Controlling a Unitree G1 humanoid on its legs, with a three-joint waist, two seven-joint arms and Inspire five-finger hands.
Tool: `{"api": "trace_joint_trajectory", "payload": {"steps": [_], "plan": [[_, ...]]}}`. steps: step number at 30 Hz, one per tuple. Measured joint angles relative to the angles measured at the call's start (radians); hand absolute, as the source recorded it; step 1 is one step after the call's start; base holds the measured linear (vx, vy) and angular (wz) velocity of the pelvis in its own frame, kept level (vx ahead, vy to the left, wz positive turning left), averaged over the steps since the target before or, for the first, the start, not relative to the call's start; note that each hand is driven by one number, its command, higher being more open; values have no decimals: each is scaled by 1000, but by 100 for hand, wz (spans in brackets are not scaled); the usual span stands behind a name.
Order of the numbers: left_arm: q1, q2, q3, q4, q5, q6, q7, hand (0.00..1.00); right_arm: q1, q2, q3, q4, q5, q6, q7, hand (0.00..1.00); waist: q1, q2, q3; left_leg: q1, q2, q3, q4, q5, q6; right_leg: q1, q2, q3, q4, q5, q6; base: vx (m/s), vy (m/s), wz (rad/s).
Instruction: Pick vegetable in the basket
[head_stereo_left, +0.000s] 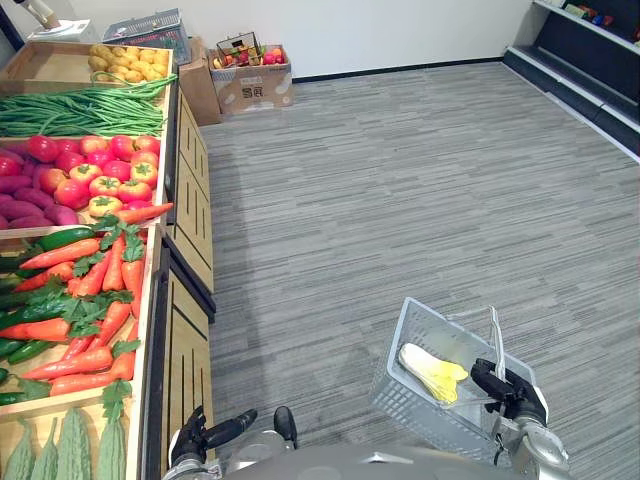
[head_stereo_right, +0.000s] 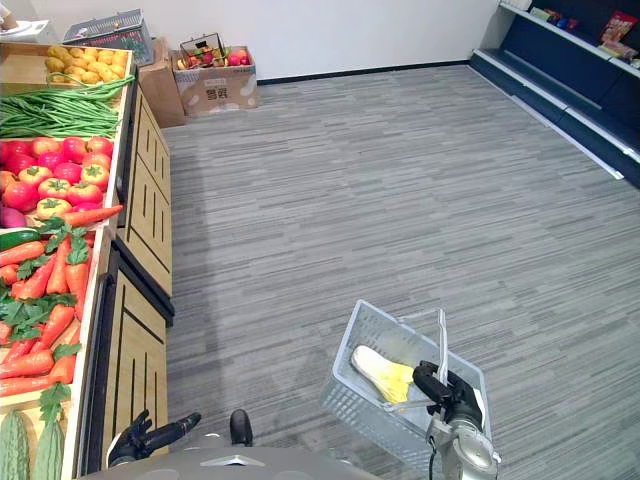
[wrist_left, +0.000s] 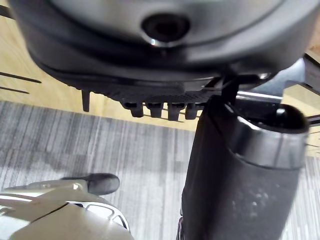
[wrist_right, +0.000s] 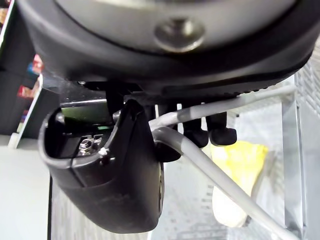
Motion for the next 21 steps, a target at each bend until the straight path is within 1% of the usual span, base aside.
{"api": "trace_joint_trajectory", "payload": {"steps": [4,6,10,11,14,15,17,18,21], "plan": [[-1,1,0,0,0,0,-1,100,0,0,-9,0,-3,0,-3,0,2,-3,1,0,0,-3,0,4,-5,4,4,-3,-8,1,1,10,-15,1],[-3,6,0,0,0,0,-2,100,-3,0,-36,19,2,0,0,0,2,-10,5,0,-1,-10,0,3,-4,18,2,-13,-19,10,15,51,-24,10],[-6,8,11,0,0,0,-4,100,-24,3,-60,91,29,-1,6,0,4,-16,6,0,-2,-15,0,0,-2,19,2,-14,-17,18,26,18,-7,3],[-6,8,14,1,-1,0,-4,100,-24,6,-63,110,36,-1,7,0,3,-17,6,0,0,-17,0,-5,-8,19,4,-14,-16,23,27,0,0,0],[-5,7,15,4,-1,1,-12,100,-25,17,-76,160,37,-1,16,0,1,-11,4,1,7,-20,0,-10,-10,19,12,-13,-14,44,23,6,-4,1],[-5,7,15,5,-1,1,-14,100,-25,20,-76,168,38,-1,17,0,1,-11,4,2,10,-20,0,-11,-9,18,15,-12,-13,50,19,0,0,0],[-5,7,18,16,-1,1,-14,100,-25,44,-76,192,42,-1,18,0,-10,0,1,6,25,-20,0,-17,-9,15,31,-6,-8,79,4,0,0,0],[-5,7,18,19,-1,1,-14,100,-25,50,-76,197,42,-1,18,0,-14,1,1,7,27,-20,0,-21,-5,13,32,-5,-3,82,1,-8,14,-3],[-5,7,18,22,-1,1,-15,100,-19,70,-75,205,42,0,18,0,-17,-1,1,12,31,-13,-1,-28,-6,1,33,9,16,90,-4,-13,16,-8]]}}
